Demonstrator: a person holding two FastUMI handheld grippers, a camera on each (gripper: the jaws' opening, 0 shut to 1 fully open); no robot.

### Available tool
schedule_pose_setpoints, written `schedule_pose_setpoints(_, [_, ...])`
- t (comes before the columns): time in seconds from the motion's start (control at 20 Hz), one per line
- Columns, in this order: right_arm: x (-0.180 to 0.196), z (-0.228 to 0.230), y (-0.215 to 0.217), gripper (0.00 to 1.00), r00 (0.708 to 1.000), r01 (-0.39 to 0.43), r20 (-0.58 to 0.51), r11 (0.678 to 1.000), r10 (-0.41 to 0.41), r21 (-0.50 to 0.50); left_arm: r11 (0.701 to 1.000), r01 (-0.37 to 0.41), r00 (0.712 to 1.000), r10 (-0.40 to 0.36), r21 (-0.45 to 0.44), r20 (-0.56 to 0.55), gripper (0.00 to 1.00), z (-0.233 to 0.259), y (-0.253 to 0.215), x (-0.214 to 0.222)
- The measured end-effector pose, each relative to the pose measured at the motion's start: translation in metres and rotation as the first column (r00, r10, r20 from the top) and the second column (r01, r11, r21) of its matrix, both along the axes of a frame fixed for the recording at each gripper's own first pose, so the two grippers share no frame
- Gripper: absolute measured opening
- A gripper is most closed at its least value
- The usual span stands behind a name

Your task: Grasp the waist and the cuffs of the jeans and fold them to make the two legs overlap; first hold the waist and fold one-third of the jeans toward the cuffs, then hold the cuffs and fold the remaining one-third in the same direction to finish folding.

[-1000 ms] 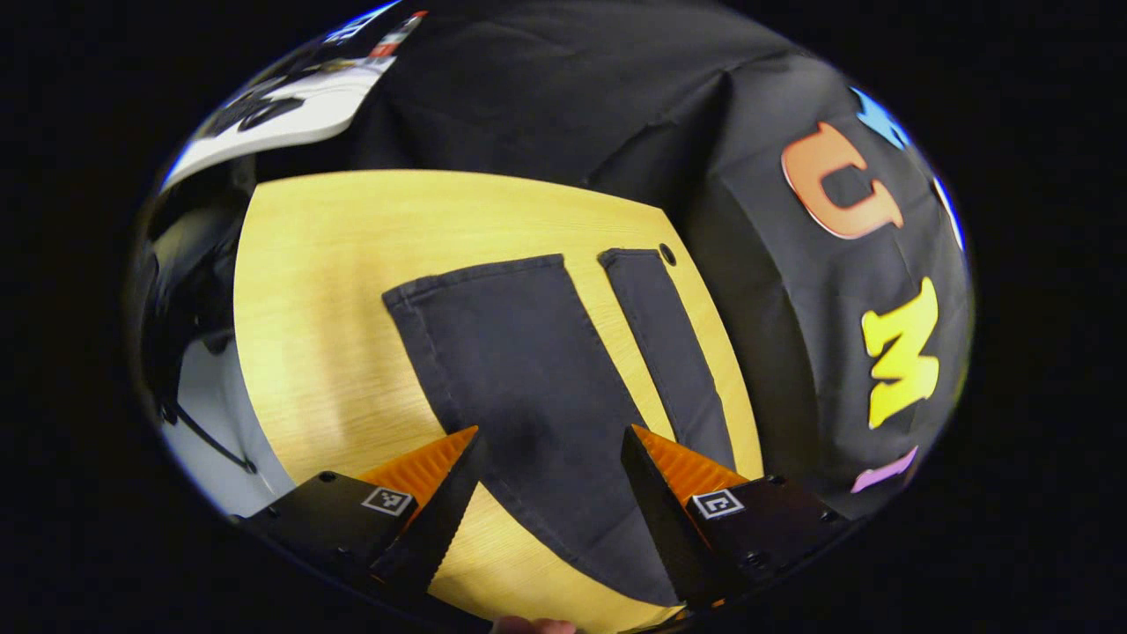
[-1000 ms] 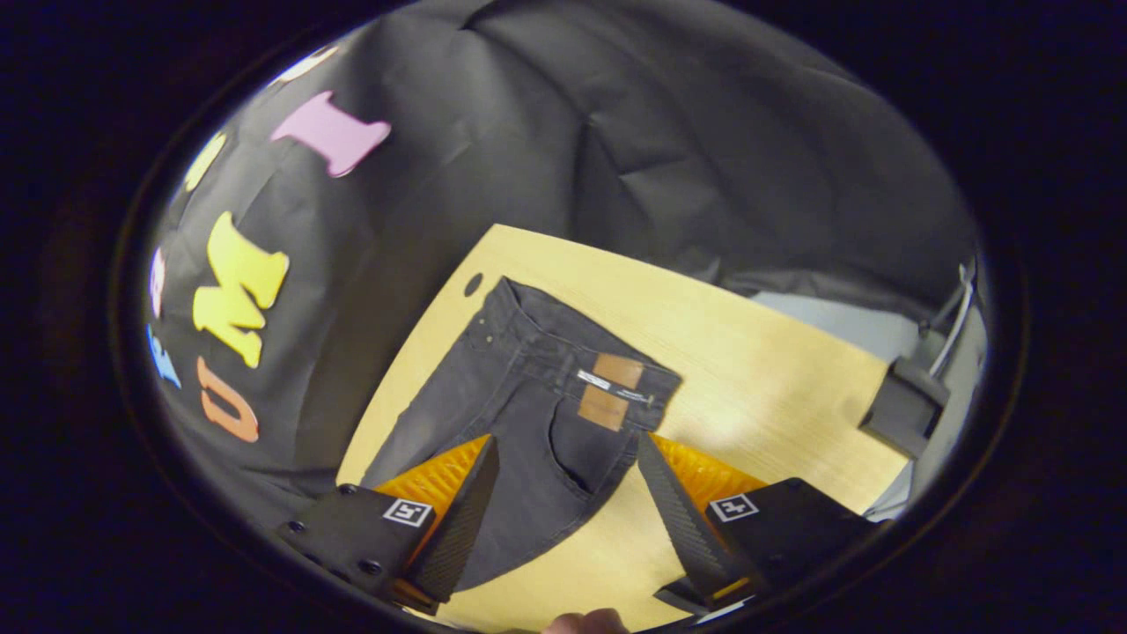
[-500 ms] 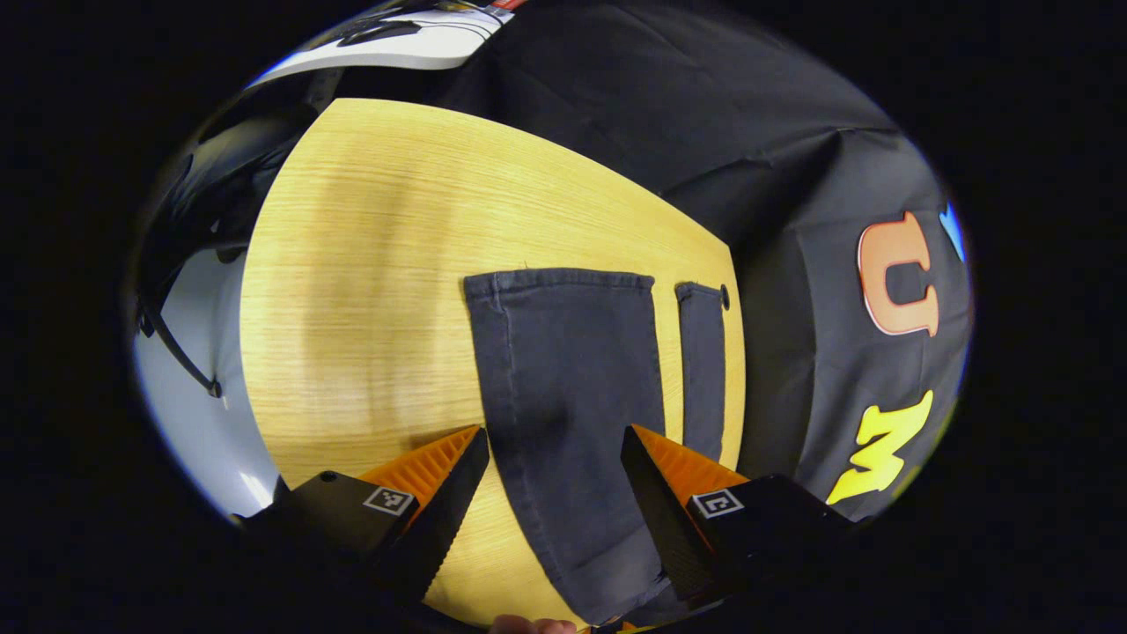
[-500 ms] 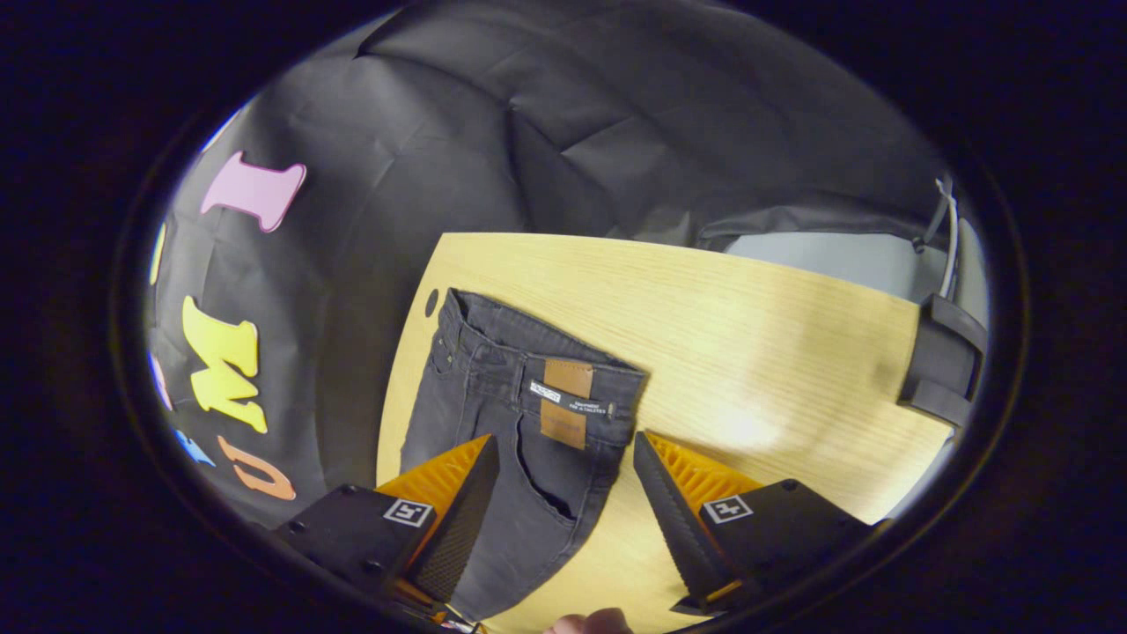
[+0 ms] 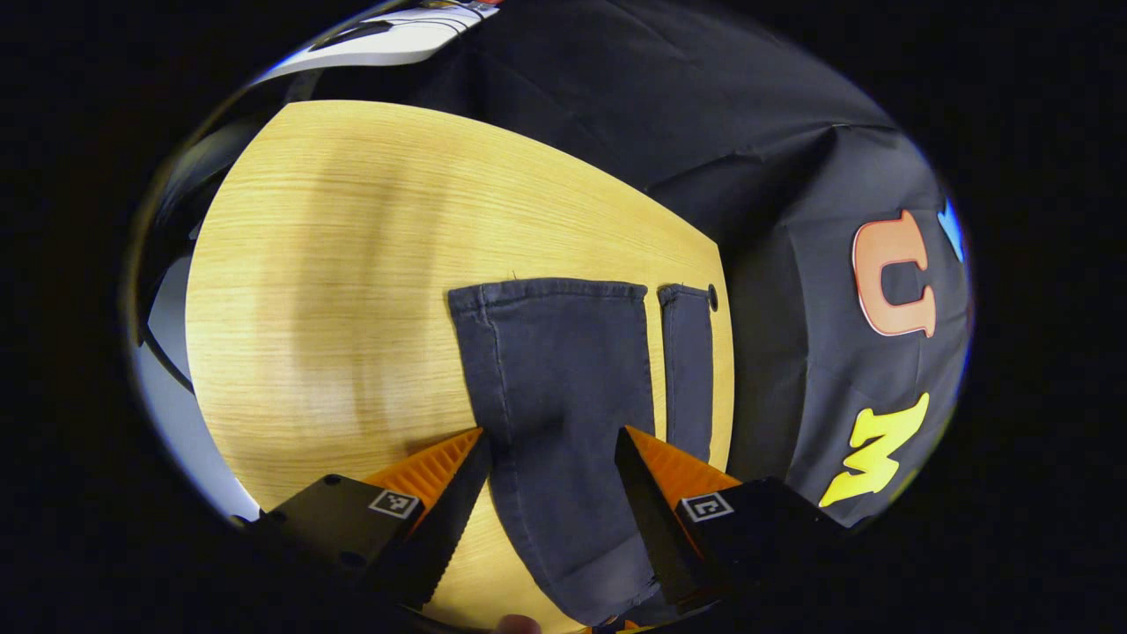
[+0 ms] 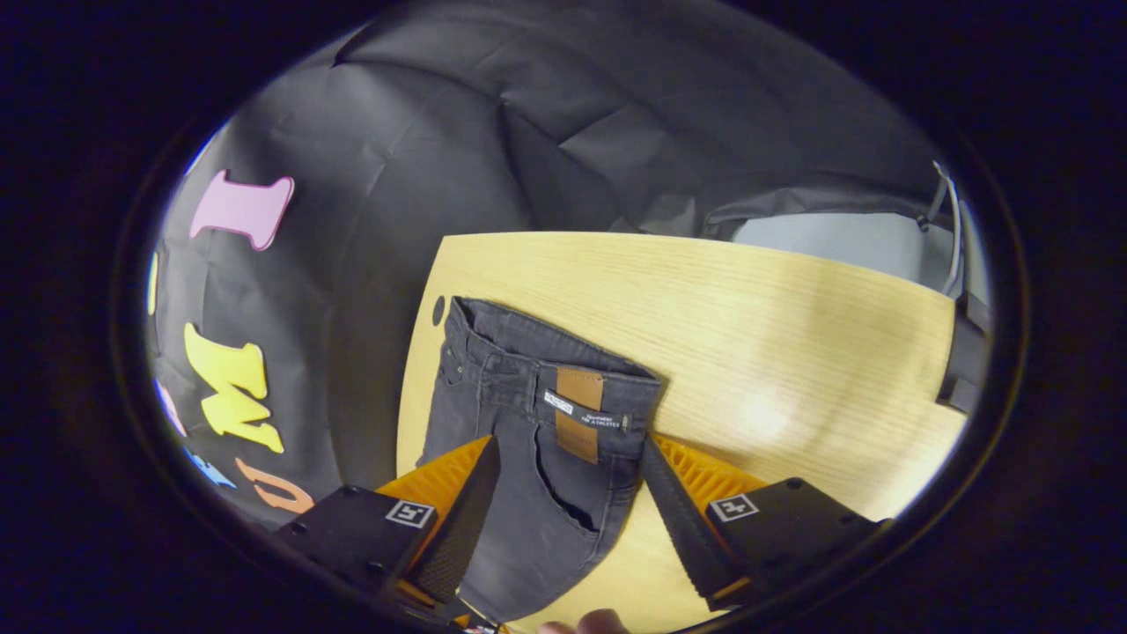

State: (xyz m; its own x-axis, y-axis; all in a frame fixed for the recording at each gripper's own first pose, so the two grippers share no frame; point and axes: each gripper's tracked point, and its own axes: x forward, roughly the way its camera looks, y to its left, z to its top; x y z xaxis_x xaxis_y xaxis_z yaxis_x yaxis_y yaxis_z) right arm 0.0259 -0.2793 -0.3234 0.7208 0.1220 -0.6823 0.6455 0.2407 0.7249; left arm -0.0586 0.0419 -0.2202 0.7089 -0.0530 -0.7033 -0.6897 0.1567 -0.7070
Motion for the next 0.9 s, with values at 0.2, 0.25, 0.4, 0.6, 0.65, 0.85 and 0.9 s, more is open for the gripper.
schedule_pose_setpoints(0.2, [-0.002, -0.005, -0.005, 0.87, 0.999, 0.005, -0.047, 1.000, -0.005, 0.001, 0.999, 0.046, 0.999, -0.046, -0.003, 0.002, 0.78, -0.004, -0.008, 0.022])
schedule_pose_setpoints(0.25, [-0.006, -0.009, -0.009, 0.76, 0.997, 0.012, -0.074, 1.000, -0.012, -0.010, 0.999, 0.053, 0.999, -0.053, -0.003, -0.007, 0.72, -0.006, -0.009, 0.024])
schedule_pose_setpoints(0.4, [-0.010, -0.014, -0.016, 0.66, 0.992, 0.004, -0.130, 0.999, -0.009, -0.042, 0.998, 0.061, 0.998, -0.061, -0.010, -0.035, 0.67, -0.013, -0.008, 0.029])
schedule_pose_setpoints(0.6, [-0.013, -0.027, -0.023, 0.32, 0.980, 0.000, -0.199, 0.998, -0.011, -0.059, 0.998, 0.055, 0.996, -0.056, -0.018, -0.069, 0.19, -0.019, -0.008, 0.029])
schedule_pose_setpoints(0.65, [-0.016, -0.031, -0.026, 0.13, 0.979, 0.010, -0.203, 0.998, -0.023, -0.068, 0.998, 0.057, 0.996, -0.058, -0.020, -0.073, 0.14, -0.020, -0.007, 0.028])
schedule_pose_setpoints(0.85, [-0.019, -0.022, -0.031, 0.16, 0.980, 0.010, -0.199, 0.999, -0.016, -0.035, 0.997, 0.066, 0.997, -0.067, -0.039, -0.040, 0.05, -0.008, -0.007, 0.028])
schedule_pose_setpoints(0.9, [-0.020, -0.020, -0.032, 0.12, 0.981, 0.009, -0.191, 0.999, -0.015, -0.034, 0.997, 0.068, 0.997, -0.070, -0.042, -0.036, 0.05, -0.003, -0.007, 0.028])
